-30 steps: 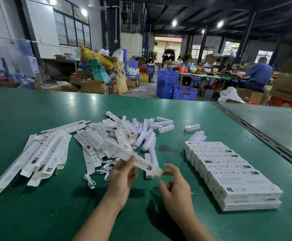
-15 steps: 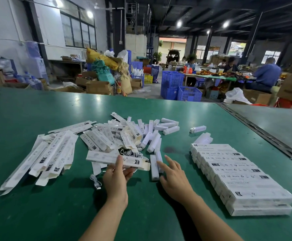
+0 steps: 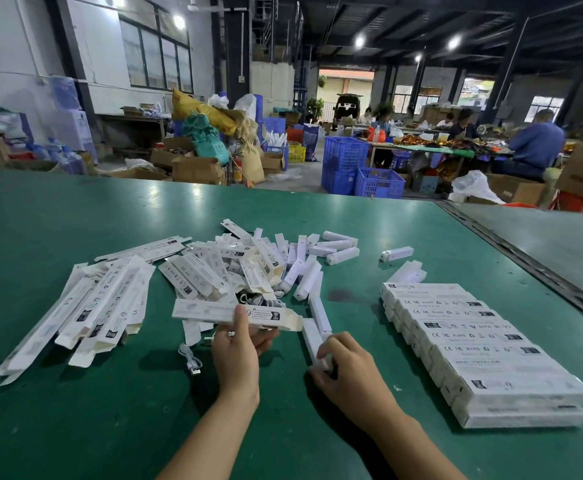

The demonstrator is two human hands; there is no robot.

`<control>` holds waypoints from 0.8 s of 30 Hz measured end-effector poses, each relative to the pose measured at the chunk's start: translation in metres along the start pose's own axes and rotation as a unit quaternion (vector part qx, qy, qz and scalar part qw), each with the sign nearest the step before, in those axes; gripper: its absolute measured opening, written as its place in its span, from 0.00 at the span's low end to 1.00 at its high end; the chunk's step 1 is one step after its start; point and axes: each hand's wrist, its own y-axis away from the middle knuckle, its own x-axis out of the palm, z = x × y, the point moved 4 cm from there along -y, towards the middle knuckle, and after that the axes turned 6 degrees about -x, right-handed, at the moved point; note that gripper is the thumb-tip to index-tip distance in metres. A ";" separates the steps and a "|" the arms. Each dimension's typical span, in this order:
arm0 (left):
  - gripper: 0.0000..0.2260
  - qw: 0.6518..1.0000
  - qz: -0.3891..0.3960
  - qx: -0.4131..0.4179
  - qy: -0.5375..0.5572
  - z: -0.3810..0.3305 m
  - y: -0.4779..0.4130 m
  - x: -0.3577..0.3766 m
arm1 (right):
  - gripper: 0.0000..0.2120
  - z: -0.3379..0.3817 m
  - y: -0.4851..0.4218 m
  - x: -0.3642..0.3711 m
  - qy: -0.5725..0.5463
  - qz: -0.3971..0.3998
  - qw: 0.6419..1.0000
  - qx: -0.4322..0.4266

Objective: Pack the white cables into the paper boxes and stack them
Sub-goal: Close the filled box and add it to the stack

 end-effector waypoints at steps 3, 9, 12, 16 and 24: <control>0.14 1.000 0.004 0.003 0.000 0.000 0.000 0.000 | 0.07 -0.008 0.001 -0.010 -0.054 -0.084 0.992 0.078; 0.17 1.000 0.003 0.002 0.007 -0.001 0.000 0.000 | 0.09 -0.023 0.012 -0.034 -0.277 -0.231 0.919 0.158; 0.17 1.000 0.004 0.005 0.005 -0.002 0.001 0.001 | 0.10 -0.015 0.010 -0.034 -0.312 -0.215 0.917 0.127; 0.17 1.000 0.006 0.003 0.009 -0.003 0.000 0.001 | 0.11 -0.005 0.007 -0.028 -0.288 -0.189 0.934 0.098; 0.16 1.000 0.006 0.000 0.013 -0.002 -0.001 0.000 | 0.14 -0.007 0.007 -0.029 -0.289 -0.186 0.937 0.069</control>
